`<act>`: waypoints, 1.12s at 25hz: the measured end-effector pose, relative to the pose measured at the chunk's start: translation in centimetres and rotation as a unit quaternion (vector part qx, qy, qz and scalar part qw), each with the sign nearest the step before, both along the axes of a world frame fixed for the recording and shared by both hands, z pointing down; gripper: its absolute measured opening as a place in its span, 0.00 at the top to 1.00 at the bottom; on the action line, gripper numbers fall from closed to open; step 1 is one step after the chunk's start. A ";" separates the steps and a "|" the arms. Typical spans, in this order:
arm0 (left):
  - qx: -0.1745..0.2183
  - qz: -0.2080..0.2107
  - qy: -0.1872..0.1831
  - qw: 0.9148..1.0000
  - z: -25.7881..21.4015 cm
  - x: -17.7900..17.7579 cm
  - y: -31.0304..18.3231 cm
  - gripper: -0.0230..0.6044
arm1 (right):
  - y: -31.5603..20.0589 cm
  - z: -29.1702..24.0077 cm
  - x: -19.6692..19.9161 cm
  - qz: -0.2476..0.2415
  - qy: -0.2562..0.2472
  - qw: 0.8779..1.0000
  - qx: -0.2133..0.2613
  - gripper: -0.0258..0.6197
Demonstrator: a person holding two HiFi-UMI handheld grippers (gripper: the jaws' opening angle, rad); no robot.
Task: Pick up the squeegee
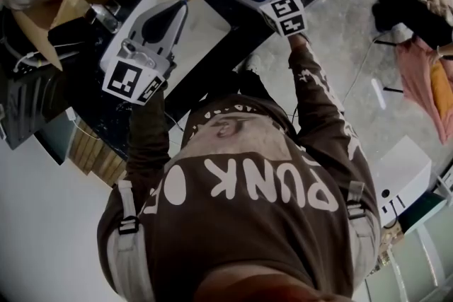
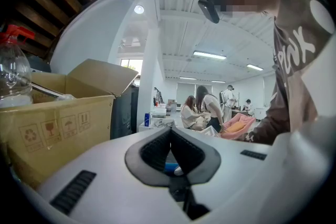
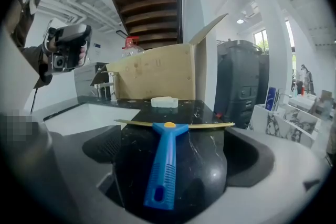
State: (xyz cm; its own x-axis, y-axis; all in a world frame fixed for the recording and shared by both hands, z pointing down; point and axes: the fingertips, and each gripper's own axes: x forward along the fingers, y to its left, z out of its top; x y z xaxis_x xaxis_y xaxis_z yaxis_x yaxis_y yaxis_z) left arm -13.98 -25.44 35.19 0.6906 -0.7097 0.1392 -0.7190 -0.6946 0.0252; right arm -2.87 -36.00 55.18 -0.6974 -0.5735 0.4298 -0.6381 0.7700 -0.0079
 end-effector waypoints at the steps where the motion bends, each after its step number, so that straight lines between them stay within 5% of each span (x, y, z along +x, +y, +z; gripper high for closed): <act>1: 0.000 0.000 0.000 1.000 0.0 0.0 -0.1 0.96 | -0.2 0.4 -0.2 -0.001 0.003 1.000 -0.003 0.04; 9: -0.002 0.000 0.003 1.000 0.1 -0.3 -0.4 0.96 | -1.1 2.9 -0.9 0.002 0.021 0.999 -0.036 0.09; 19: -0.003 0.004 0.005 1.000 0.2 -0.2 -0.6 0.96 | -1.5 4.6 -0.6 0.013 0.088 0.994 -0.061 0.38; 28: -0.003 0.006 0.005 1.000 0.1 -0.3 -0.6 0.96 | -1.4 5.0 -0.7 0.013 0.127 0.990 -0.054 0.50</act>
